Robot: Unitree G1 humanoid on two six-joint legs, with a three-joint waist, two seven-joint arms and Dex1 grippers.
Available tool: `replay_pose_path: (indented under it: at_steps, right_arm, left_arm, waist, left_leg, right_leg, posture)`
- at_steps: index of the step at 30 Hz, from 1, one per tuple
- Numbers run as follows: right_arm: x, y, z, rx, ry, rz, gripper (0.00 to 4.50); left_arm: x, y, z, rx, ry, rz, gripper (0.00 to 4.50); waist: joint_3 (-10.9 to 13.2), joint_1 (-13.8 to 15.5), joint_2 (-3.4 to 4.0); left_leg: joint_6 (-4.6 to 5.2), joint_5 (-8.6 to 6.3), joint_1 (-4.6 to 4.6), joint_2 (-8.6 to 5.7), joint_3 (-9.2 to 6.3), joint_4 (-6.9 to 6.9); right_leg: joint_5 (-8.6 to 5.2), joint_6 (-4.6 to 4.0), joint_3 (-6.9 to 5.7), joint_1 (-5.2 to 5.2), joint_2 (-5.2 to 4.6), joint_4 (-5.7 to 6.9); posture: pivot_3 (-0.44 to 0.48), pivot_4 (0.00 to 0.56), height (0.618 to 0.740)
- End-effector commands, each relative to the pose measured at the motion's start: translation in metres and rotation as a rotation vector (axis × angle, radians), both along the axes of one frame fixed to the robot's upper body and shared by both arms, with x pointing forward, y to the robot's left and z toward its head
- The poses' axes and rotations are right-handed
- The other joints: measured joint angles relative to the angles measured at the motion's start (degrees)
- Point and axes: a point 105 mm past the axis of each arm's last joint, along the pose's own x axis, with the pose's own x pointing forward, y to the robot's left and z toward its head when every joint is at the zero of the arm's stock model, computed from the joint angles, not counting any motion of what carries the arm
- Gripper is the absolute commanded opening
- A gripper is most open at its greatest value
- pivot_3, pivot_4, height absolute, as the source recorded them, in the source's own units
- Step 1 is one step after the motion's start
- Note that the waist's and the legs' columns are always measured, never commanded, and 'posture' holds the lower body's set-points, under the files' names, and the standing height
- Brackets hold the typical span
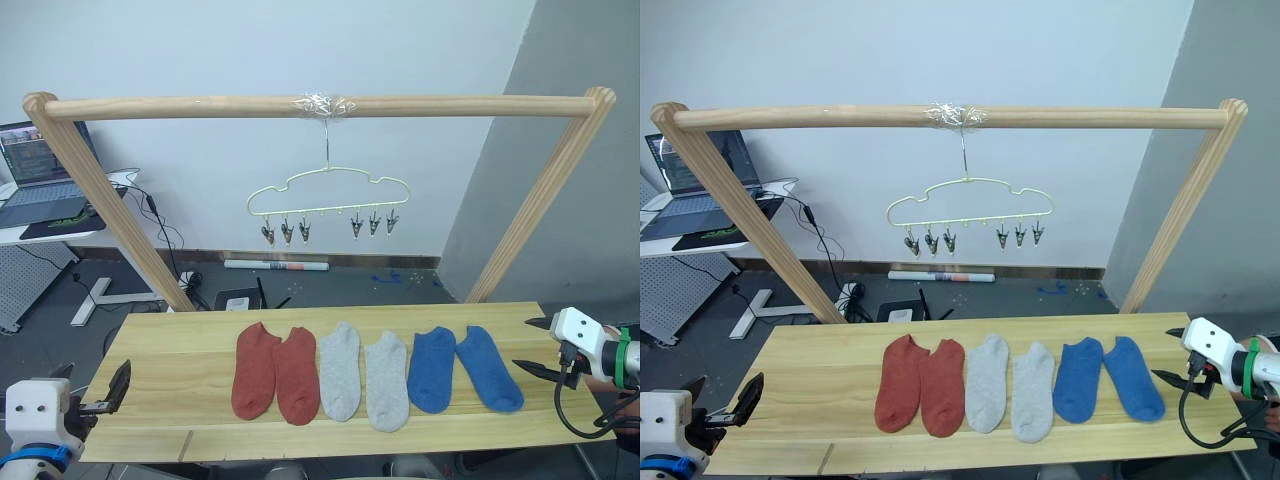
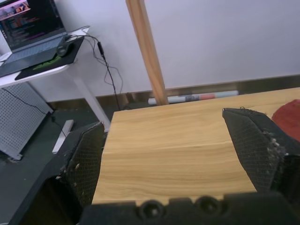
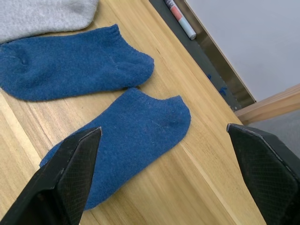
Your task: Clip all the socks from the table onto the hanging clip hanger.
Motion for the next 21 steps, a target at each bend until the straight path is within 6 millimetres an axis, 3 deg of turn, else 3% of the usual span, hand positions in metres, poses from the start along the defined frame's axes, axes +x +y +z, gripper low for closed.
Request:
replay_pose_path:
  at_steps: [1, 7, 16, 21]
  right_arm:
    - [0.004, 0.008, 0.013, 0.018, -0.052, 0.022, 4.49]
    - [0.01, 0.051, 0.041, 0.128, -0.134, 0.093, 4.49]
    - [0.018, 0.144, 0.114, 0.363, -0.31, 0.224, 4.49]
    - [0.012, 0.196, 0.148, 0.531, -0.341, 0.302, 4.49]
  left_arm:
    - [0.015, -0.013, 0.02, 0.042, -0.078, -0.065, 4.47]
    - [0.046, -0.049, 0.036, 0.035, -0.16, -0.164, 4.47]
    - [0.091, -0.093, 0.066, -0.057, -0.282, -0.212, 4.47]
    - [0.115, -0.123, 0.088, -0.099, -0.364, -0.255, 4.47]
  waist:
    - [0.0, 0.0, 0.0]
    - [0.6, 0.0, 0.01]
    - [4.0, -0.9, -0.01]
    - [6.0, -1.4, -0.06]
  left_leg:
    - [0.0, 0.0, 0.0, 0.0, 0.0, 0.0]
    - [-0.01, 0.01, 0.01, 0.01, 0.0, 0.06]
    - [-0.01, 0.01, -0.16, 0.05, -0.03, 0.04]
    - [-0.04, 0.03, -1.0, 0.04, -0.26, 0.08]
  right_leg:
    - [0.0, 0.0, 0.0, 0.0, 0.0, 0.0]
    - [-0.11, 0.29, 0.01, 0.05, 0.01, 0.02]
    - [0.07, 0.04, 0.02, -0.09, 0.05, 0.03]
    - [0.18, -0.07, -0.13, -0.86, 0.06, 0.09]
  posture:
    - [-0.066, 0.0, 0.74]
    - [-0.106, 0.038, 0.74]
    - [-0.152, 0.14, 0.74]
    - [-0.161, 0.19, 0.74]
